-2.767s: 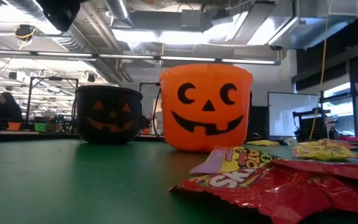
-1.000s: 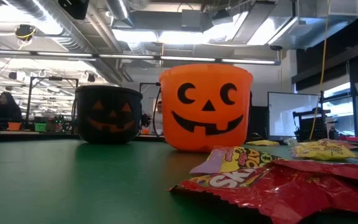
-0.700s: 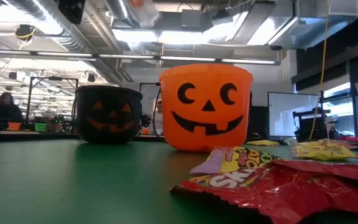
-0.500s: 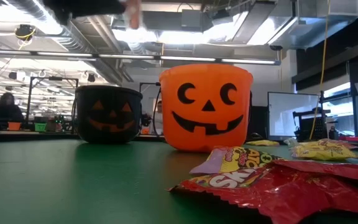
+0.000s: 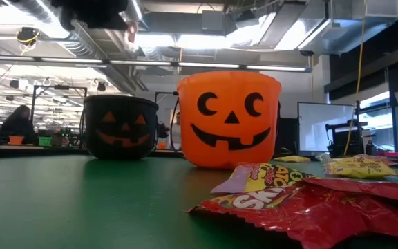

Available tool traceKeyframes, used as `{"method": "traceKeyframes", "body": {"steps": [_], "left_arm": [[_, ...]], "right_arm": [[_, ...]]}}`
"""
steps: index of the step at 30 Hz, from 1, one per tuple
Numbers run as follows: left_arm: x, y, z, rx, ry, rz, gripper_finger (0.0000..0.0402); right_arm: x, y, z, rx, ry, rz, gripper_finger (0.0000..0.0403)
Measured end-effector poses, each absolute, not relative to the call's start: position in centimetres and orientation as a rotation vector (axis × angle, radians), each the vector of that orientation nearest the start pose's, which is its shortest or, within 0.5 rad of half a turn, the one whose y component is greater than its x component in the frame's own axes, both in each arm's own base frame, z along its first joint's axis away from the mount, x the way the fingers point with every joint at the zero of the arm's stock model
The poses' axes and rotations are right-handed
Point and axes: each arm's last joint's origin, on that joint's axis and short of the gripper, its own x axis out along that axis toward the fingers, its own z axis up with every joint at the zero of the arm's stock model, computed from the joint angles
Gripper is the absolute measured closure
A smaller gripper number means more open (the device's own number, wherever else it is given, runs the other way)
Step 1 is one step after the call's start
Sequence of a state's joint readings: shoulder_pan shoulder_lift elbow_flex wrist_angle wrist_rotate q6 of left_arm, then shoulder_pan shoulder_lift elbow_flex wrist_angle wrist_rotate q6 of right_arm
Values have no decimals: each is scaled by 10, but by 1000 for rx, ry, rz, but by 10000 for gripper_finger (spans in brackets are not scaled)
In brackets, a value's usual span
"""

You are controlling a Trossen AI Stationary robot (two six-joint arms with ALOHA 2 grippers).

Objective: Sort candy
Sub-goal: Put the orange candy into the black bin, then put the red candy into the orange bin

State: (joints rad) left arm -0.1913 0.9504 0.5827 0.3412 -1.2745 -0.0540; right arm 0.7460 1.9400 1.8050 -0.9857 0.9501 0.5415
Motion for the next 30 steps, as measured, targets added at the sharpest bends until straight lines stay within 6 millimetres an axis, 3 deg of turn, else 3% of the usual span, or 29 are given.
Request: {"method": "traceKeyframes", "body": {"steps": [3,6,11,18,25,30], "left_arm": [[186,10,274,-142,54,993,401],[176,29,254,-261,227,962,401],[164,46,235,-372,437,965,401],[167,51,237,-395,462,855,386],[166,51,238,-399,478,804,297],[167,47,269,-284,430,711,254]], "right_arm": [[311,255,299,-327,657,-370,223],[311,255,299,-327,657,-370,223],[311,256,299,-327,656,-370,223],[311,256,299,-327,656,-370,223],[311,255,299,-333,660,-370,223],[309,258,295,-286,769,-253,223]]}}
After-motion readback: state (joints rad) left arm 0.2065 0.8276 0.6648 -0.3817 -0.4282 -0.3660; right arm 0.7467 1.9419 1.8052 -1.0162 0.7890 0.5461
